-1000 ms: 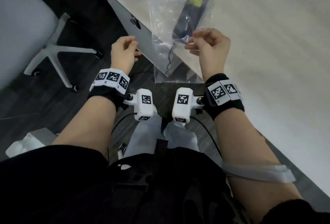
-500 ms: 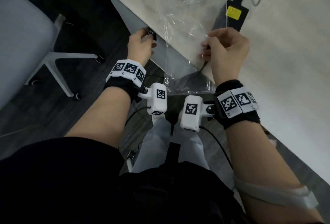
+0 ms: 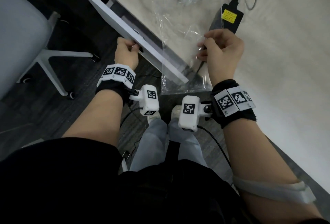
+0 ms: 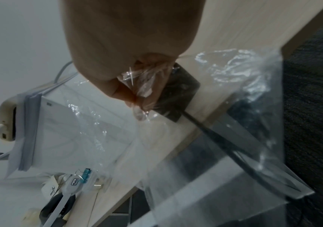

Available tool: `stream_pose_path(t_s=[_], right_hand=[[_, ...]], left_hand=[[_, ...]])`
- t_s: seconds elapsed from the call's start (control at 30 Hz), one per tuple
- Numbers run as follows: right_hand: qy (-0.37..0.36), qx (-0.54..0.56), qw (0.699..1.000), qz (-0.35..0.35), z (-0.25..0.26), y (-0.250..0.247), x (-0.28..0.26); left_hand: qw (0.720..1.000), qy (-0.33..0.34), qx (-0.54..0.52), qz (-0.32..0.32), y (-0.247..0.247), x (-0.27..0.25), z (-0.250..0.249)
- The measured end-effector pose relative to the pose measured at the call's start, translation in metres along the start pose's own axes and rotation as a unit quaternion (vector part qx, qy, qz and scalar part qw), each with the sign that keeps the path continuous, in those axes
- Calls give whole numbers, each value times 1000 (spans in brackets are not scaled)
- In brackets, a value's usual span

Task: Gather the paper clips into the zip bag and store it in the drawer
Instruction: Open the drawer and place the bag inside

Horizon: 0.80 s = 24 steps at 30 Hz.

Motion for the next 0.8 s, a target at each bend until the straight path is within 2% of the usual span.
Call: stream_pose_path(t_s=[0.33,0.53,0.7,0.8], right_hand=[[25,62,996,51,0,31,-32],[35,38,997,66,-26,58,-51],[121,50,985,111,-63,77,-69],[169,52,981,82,-82,84,-71]], left_hand=[[996,-70,58,9,-45,-32,61],[992,-112,53,29,-68,-47,102],[989,-137,37,40,-78,-50,124],[986,-151,14,69,-83,-43,133]])
Point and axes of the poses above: each hand's wrist, its own x-axis towards the middle knuckle, its own y-axis out of the palm, z = x × y, the point moved 3 cm from there along x, towards the middle knuckle, and after that the axes turned 10 degrees about x, right-handed, at the moved point
